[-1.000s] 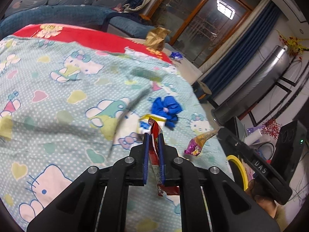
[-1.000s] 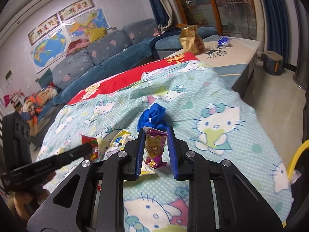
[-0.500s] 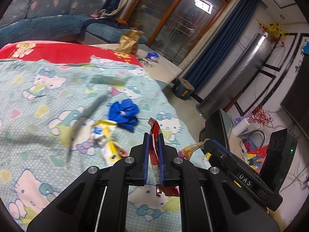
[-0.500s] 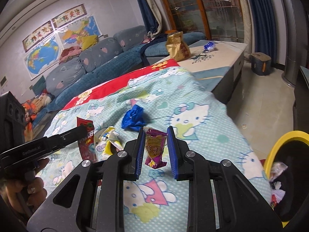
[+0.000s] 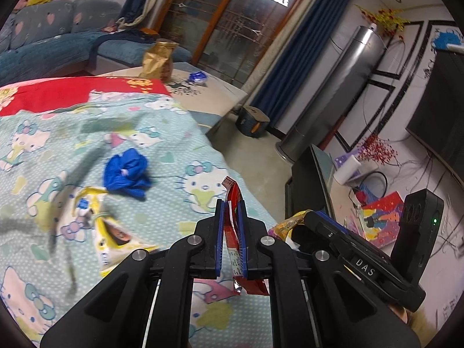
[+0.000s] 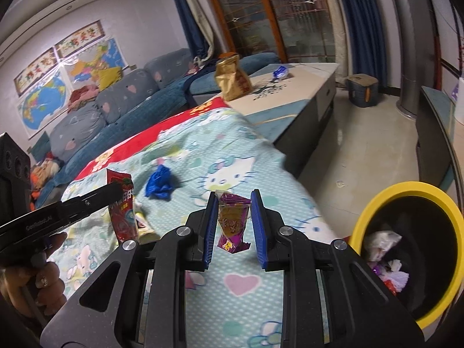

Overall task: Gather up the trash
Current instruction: 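Carry the red wrapper and small candy over the yellow bin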

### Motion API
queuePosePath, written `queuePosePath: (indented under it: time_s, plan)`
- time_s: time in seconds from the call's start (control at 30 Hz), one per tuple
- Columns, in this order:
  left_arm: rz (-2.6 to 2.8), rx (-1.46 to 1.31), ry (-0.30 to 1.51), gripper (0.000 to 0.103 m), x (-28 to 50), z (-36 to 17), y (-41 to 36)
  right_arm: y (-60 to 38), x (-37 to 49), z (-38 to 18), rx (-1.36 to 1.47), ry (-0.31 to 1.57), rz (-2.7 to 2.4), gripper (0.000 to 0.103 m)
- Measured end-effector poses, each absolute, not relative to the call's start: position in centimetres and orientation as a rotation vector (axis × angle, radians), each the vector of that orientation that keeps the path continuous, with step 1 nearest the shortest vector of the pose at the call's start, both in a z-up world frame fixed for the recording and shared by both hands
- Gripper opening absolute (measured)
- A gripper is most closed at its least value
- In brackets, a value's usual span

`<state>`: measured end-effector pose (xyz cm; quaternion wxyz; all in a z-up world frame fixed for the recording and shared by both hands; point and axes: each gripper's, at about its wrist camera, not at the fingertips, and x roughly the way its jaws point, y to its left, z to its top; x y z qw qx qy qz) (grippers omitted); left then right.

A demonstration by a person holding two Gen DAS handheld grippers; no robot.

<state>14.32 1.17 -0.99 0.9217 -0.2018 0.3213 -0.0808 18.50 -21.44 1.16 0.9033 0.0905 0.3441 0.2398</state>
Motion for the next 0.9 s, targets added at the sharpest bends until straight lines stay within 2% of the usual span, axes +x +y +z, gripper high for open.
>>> queuePosePath:
  time_s: [0.9]
  plan:
    - [-0.344,-0.270,0.684,0.009,16.2,-0.5,-8.2,-31.5,18.7,0.8,0.235,0.691,0.269,0.018]
